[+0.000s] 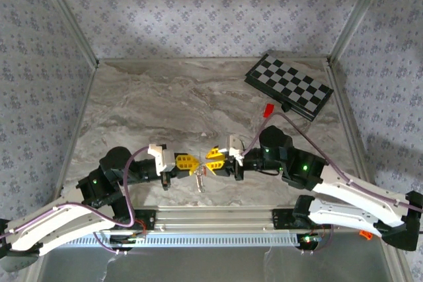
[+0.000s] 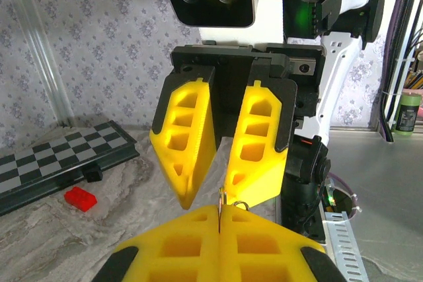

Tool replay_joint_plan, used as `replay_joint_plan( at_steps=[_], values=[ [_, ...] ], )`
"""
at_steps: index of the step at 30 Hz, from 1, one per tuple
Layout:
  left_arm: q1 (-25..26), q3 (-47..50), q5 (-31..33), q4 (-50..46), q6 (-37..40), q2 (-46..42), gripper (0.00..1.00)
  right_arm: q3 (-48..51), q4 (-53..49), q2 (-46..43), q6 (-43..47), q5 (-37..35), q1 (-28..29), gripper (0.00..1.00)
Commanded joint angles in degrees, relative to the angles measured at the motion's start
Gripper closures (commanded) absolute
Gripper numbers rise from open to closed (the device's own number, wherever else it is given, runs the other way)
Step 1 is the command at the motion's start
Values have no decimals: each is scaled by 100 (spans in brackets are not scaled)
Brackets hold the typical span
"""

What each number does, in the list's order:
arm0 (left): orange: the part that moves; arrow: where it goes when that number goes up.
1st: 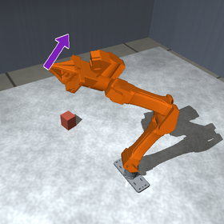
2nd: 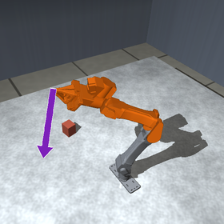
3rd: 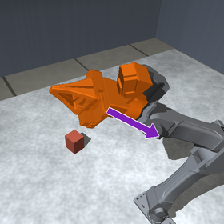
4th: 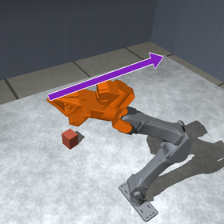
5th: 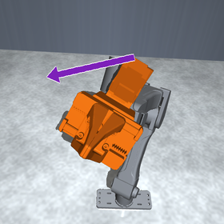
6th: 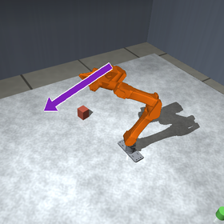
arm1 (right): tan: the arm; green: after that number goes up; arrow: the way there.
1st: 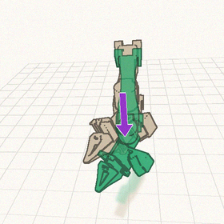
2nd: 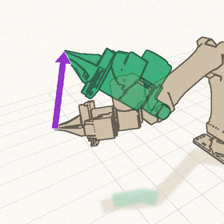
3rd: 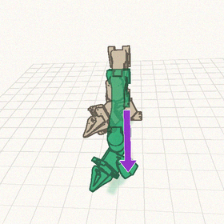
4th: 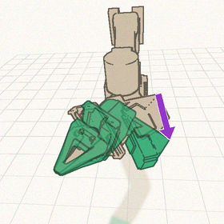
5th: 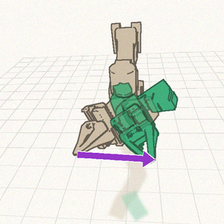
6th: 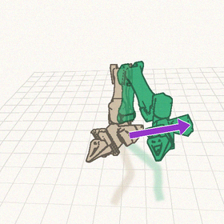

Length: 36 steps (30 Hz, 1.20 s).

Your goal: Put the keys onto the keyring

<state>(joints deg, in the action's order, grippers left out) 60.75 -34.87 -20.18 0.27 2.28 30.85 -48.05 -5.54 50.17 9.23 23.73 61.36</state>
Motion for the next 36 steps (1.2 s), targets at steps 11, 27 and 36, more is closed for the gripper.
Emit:
replay_joint_plan(
  at_steps=[11,27,36],
  values=[
    [-11,-11,-91,360,-30,19,100,-161,473,149,-150,369,8,75],
    [-15,6,-47,291,-25,28,100,-143,431,239,-141,399,20,87],
    [-11,-51,35,87,-18,35,100,-251,156,248,-103,238,48,100]
  ],
)
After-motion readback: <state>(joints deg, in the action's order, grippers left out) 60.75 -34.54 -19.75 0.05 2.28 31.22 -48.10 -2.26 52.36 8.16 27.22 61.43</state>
